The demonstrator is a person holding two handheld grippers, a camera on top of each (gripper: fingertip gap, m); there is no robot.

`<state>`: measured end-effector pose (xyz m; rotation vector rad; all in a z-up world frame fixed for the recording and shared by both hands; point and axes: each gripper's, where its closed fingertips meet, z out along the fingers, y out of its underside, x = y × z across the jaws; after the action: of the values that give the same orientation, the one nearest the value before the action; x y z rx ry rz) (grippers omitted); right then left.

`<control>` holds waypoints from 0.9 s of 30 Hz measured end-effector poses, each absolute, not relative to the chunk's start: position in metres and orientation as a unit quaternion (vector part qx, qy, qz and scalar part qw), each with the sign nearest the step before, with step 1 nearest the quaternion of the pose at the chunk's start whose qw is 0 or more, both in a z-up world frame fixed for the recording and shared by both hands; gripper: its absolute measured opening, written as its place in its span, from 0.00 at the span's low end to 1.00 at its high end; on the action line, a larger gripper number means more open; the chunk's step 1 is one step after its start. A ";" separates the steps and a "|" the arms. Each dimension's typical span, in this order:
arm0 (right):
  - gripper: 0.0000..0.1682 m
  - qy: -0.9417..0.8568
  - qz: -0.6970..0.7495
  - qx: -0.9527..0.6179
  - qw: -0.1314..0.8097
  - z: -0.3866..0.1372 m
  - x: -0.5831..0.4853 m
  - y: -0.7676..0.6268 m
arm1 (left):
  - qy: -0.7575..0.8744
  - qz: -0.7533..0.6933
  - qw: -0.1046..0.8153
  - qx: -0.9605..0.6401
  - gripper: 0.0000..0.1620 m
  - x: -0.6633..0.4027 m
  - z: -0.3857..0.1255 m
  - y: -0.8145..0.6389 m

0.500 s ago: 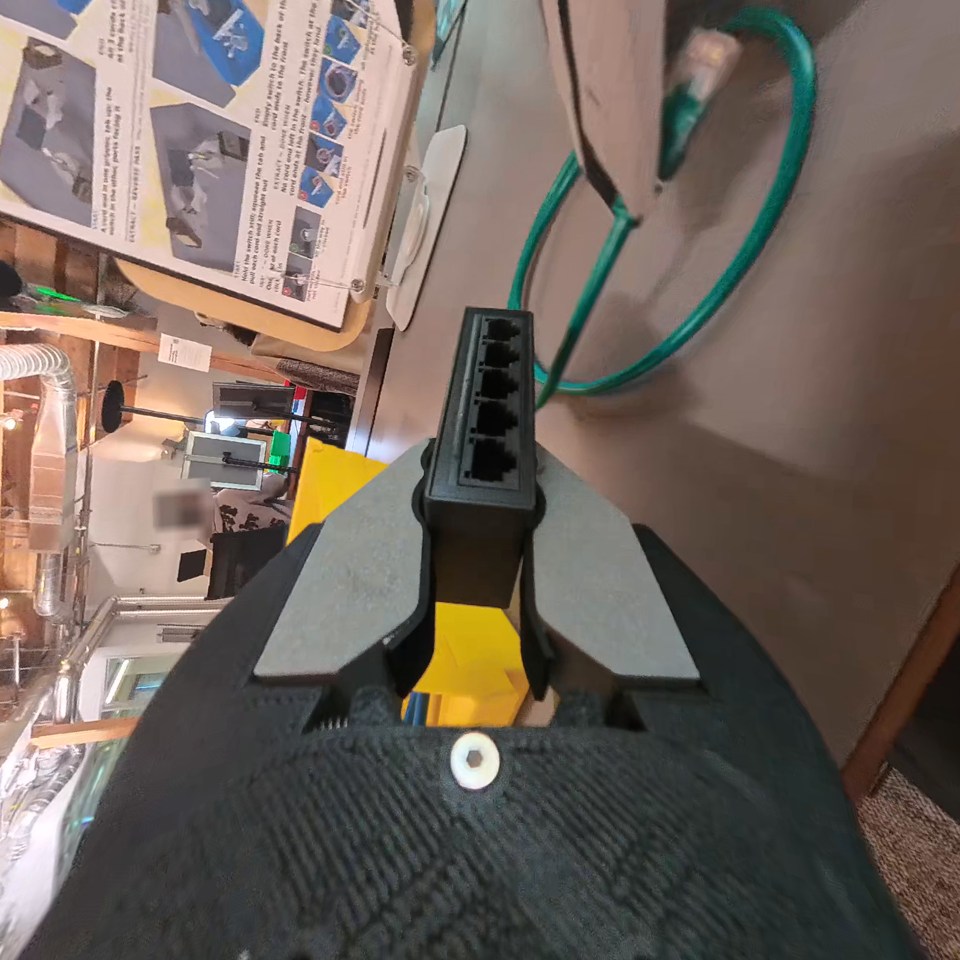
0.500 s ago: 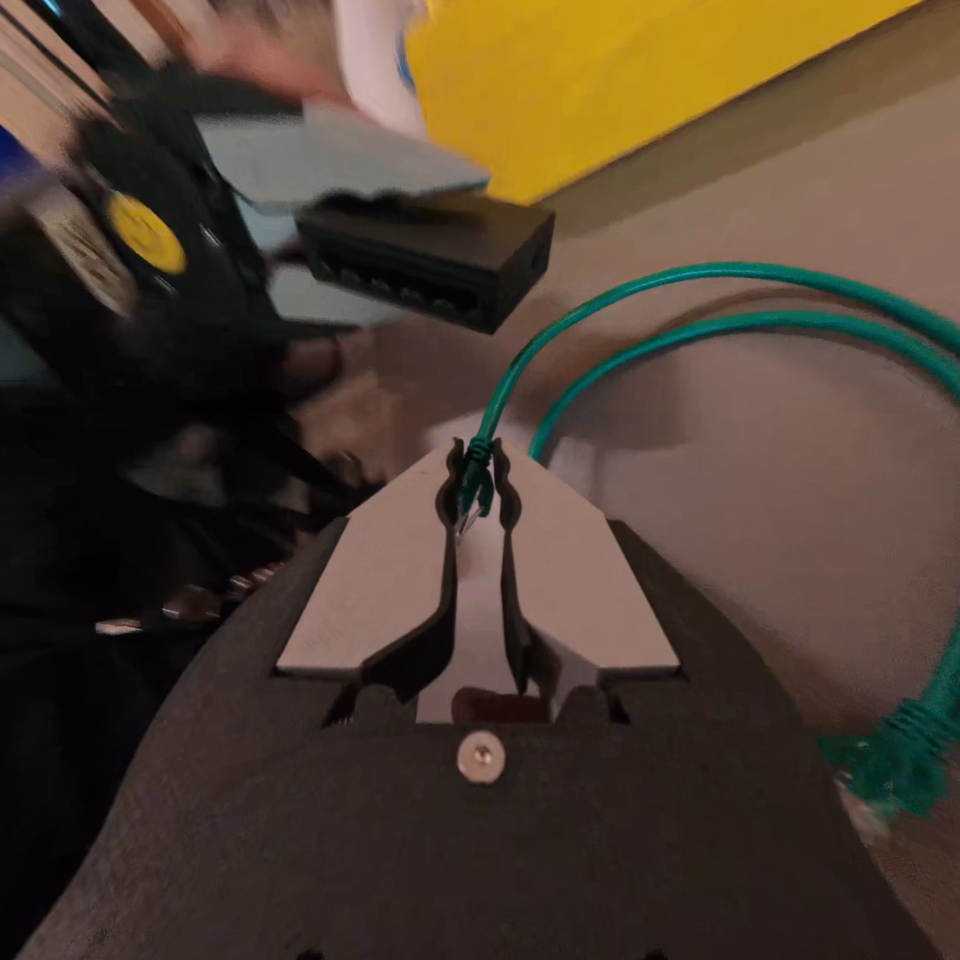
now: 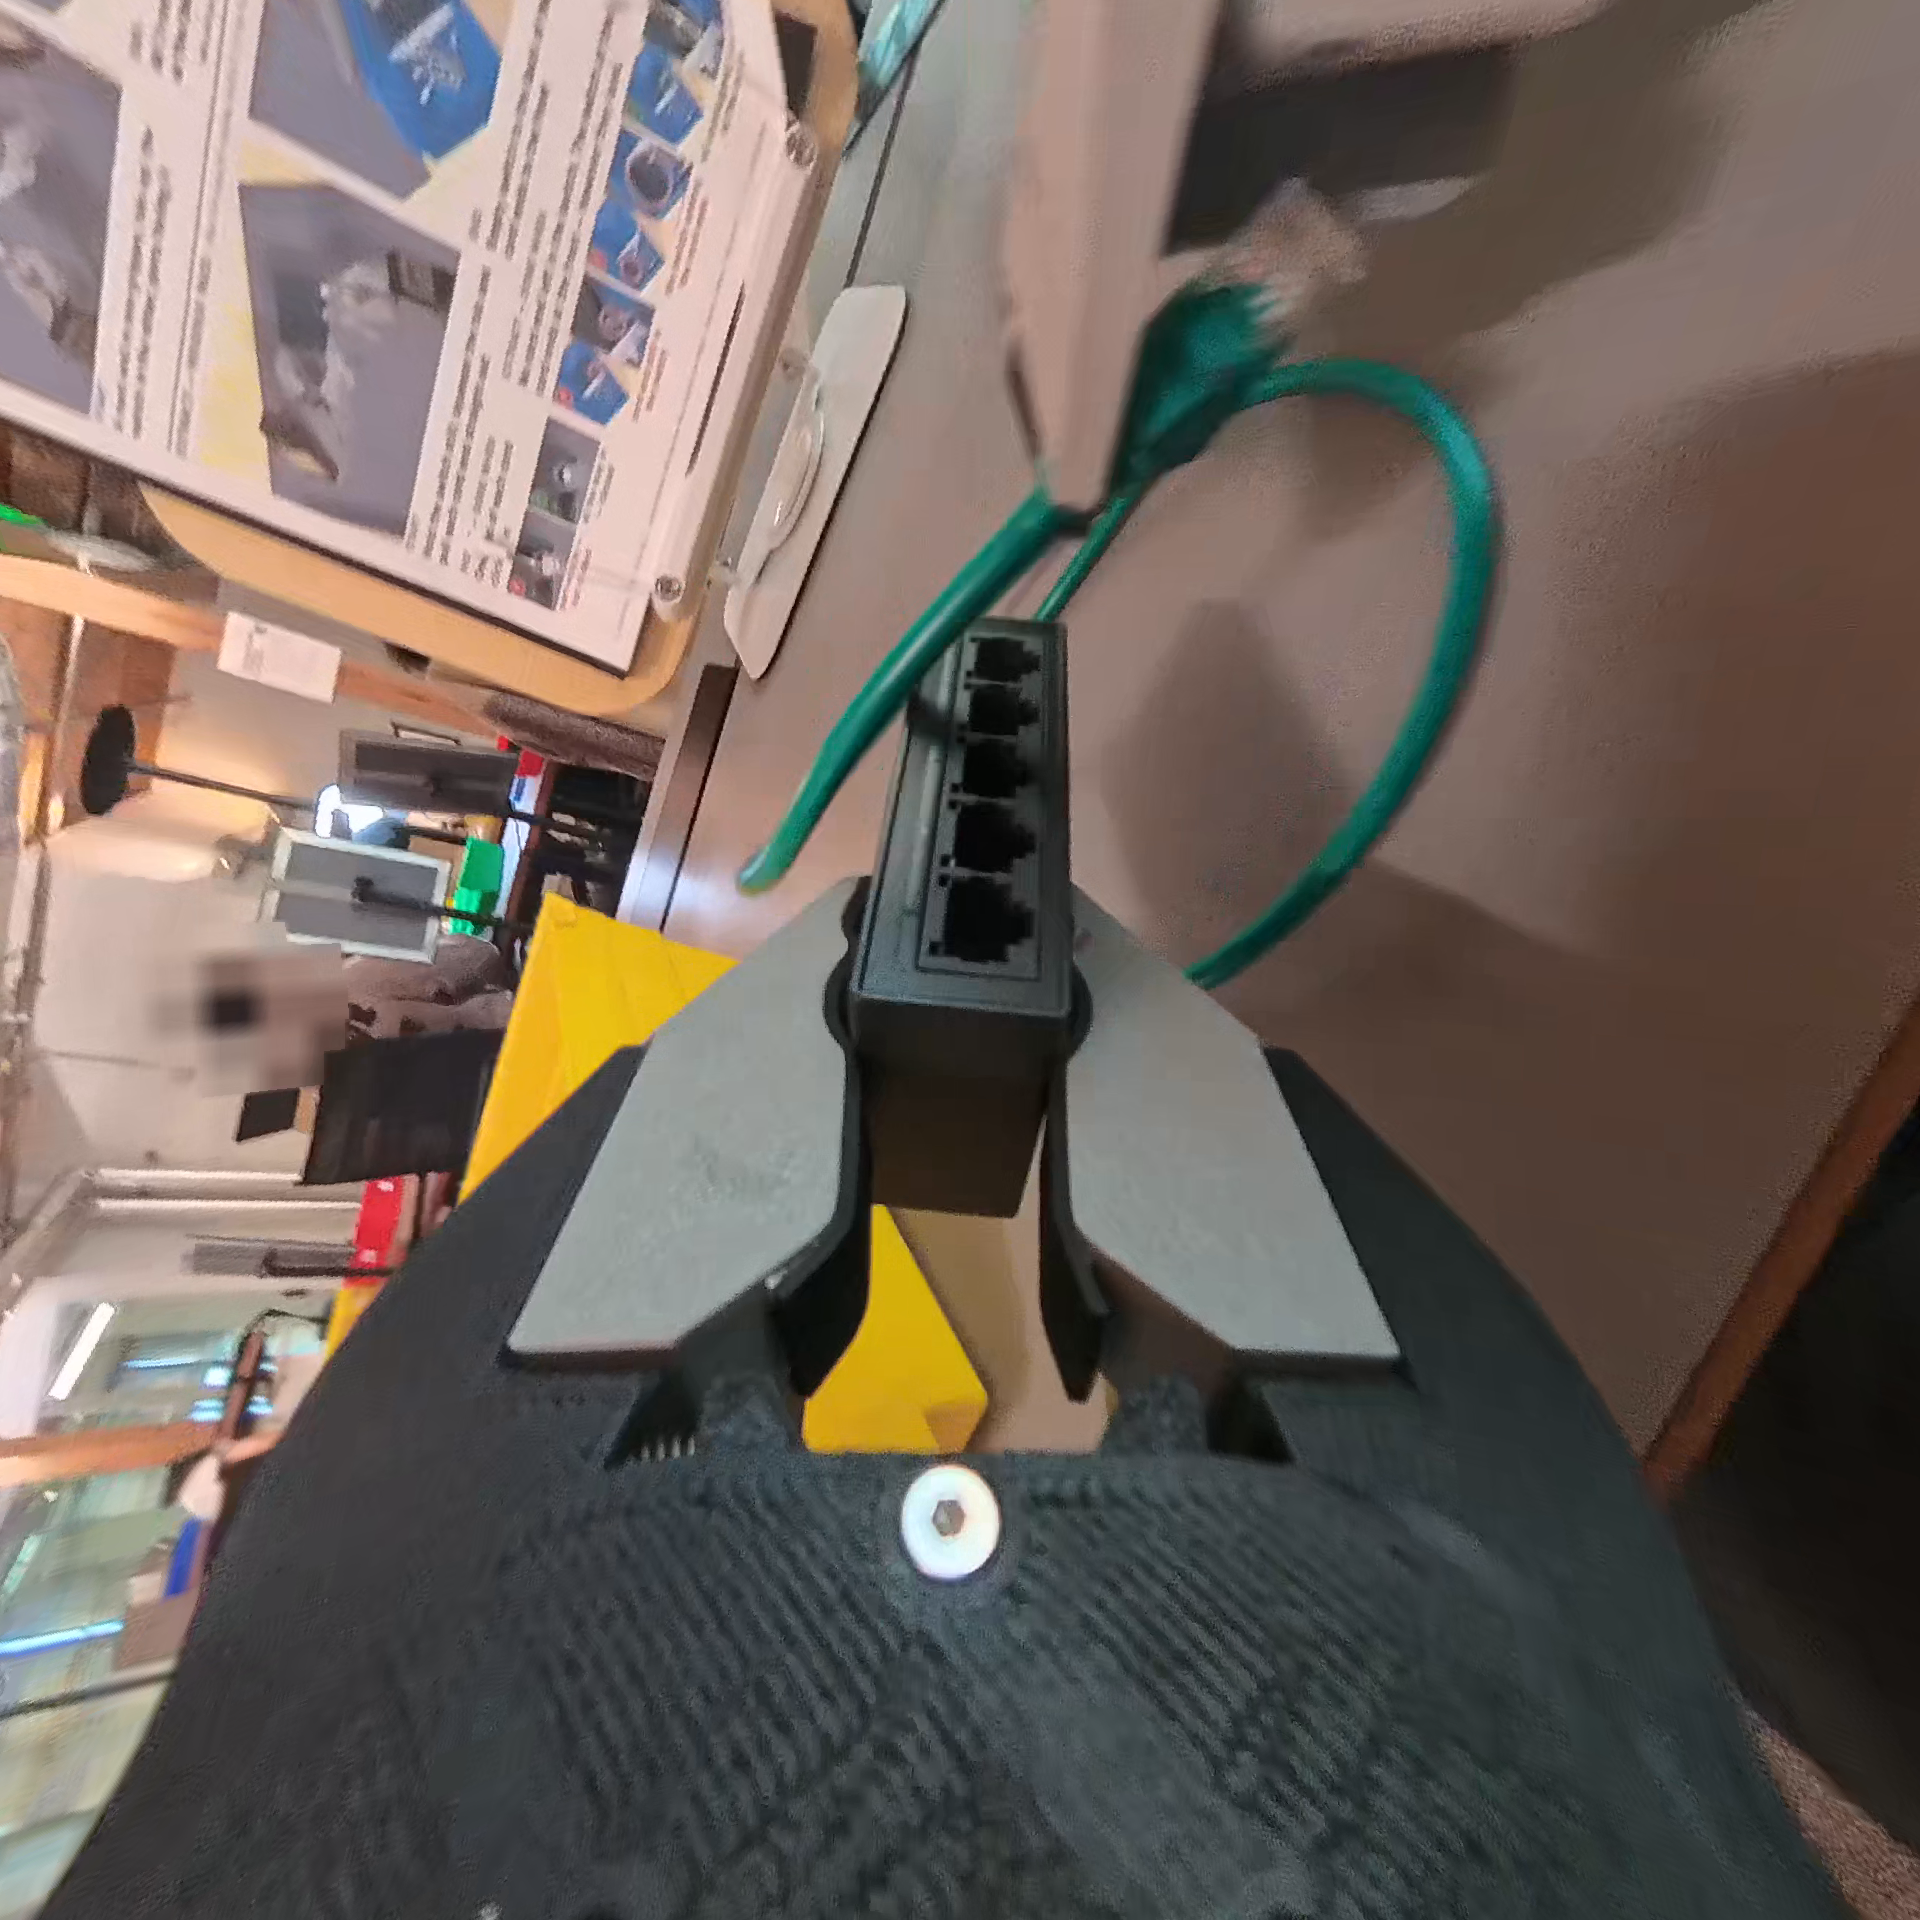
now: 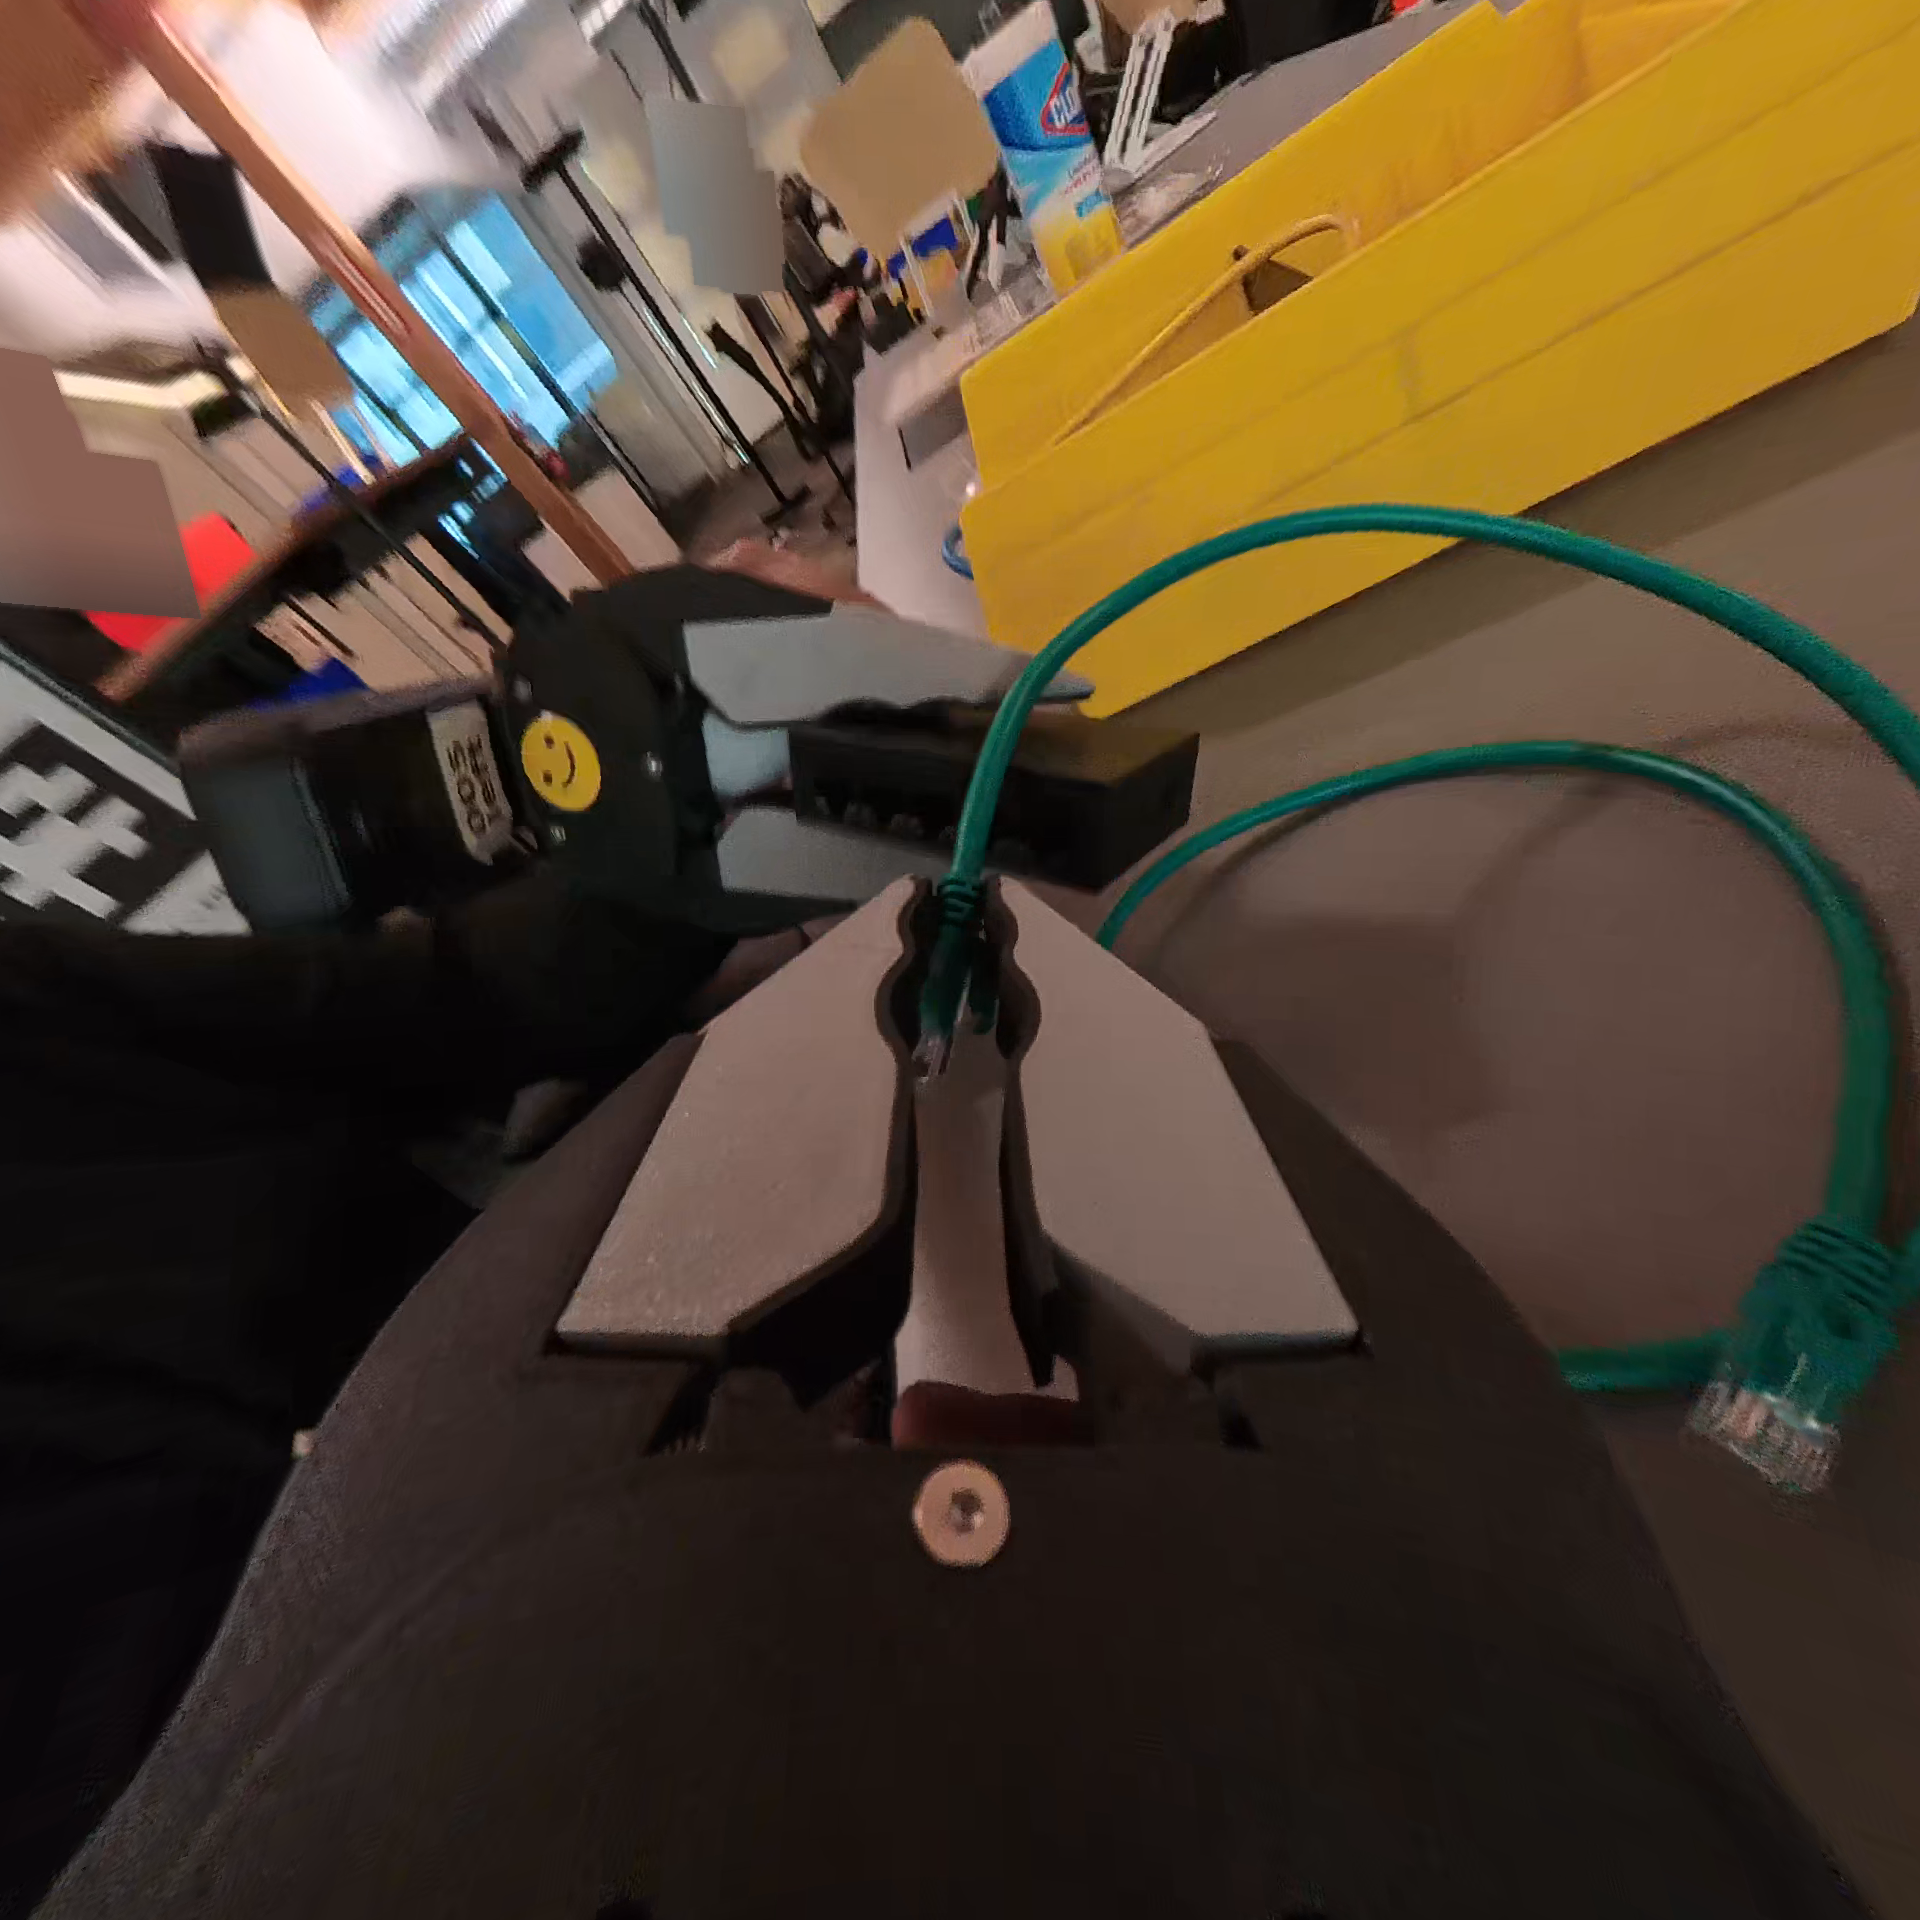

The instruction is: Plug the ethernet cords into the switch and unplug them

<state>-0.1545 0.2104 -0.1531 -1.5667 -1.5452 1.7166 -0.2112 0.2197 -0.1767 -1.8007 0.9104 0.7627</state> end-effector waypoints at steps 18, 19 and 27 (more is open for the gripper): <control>0.03 -0.593 0.535 -0.546 0.253 -0.172 -0.185 0.200 | 0.299 0.266 0.503 -0.766 0.19 -0.225 -0.170 0.227; 0.03 -0.571 0.550 -0.550 0.263 -0.165 -0.185 0.206 | 0.293 0.255 0.508 -0.769 0.19 -0.228 -0.167 0.225; 0.02 -0.414 0.634 -0.540 0.367 -0.110 -0.191 0.249 | 0.340 0.235 0.486 -0.770 0.19 -0.206 -0.176 0.219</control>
<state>-0.1906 0.2486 -0.1104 -1.3881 -1.0640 1.6300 -0.2056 0.2193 -0.1761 -1.8729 0.8268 0.5718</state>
